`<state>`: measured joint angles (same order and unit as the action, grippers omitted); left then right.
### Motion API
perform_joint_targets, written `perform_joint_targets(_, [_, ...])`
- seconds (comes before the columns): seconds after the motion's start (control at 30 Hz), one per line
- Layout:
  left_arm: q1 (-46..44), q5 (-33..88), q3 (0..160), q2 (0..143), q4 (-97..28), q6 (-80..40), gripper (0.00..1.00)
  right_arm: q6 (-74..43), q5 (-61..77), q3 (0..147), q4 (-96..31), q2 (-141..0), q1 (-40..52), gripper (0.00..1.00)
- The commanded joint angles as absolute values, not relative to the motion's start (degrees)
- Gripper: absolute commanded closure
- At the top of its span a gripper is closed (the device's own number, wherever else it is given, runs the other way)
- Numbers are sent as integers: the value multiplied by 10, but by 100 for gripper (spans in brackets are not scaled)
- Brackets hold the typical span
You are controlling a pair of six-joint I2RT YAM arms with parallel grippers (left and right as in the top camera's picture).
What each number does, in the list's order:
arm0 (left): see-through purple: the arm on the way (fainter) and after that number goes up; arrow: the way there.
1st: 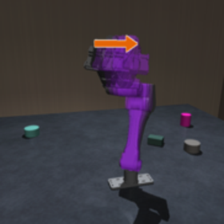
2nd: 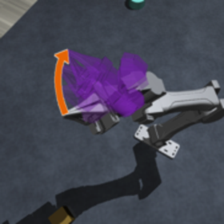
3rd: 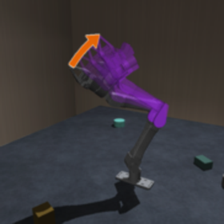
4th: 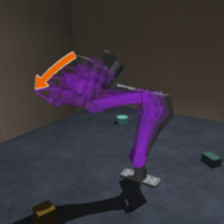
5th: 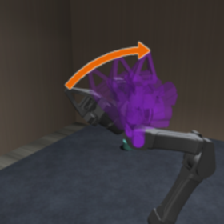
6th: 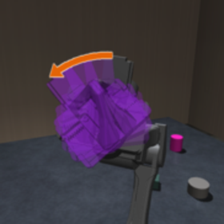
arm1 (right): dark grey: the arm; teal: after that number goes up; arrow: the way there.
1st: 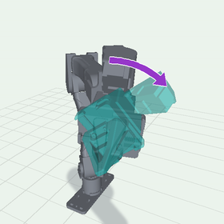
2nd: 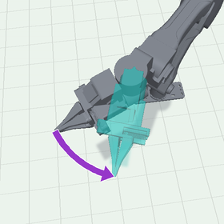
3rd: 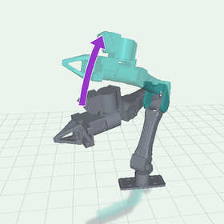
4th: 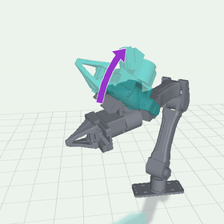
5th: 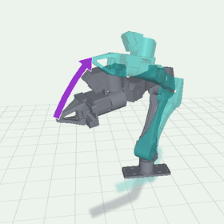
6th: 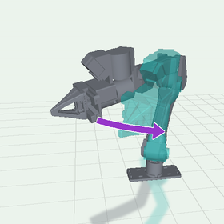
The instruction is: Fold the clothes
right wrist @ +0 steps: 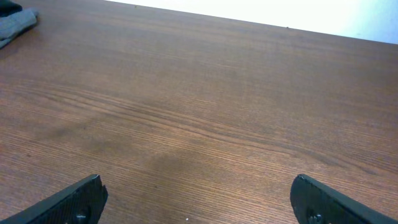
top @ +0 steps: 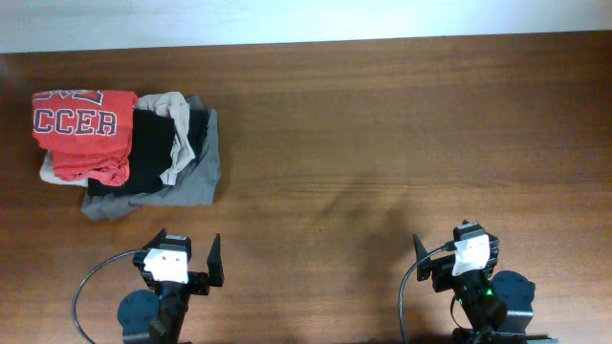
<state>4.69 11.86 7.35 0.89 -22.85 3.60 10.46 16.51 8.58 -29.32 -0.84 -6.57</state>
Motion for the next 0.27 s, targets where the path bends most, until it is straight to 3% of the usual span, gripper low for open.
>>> perform_joint_targets(0.0, [50, 127, 68, 4, -225, 32, 1, 100, 164, 82, -293, -3, -67, 1])
perform_joint_targets(0.23, [50, 127, 68, 4, -225, 32, 1, 100, 164, 82, -293, -3, -67, 1])
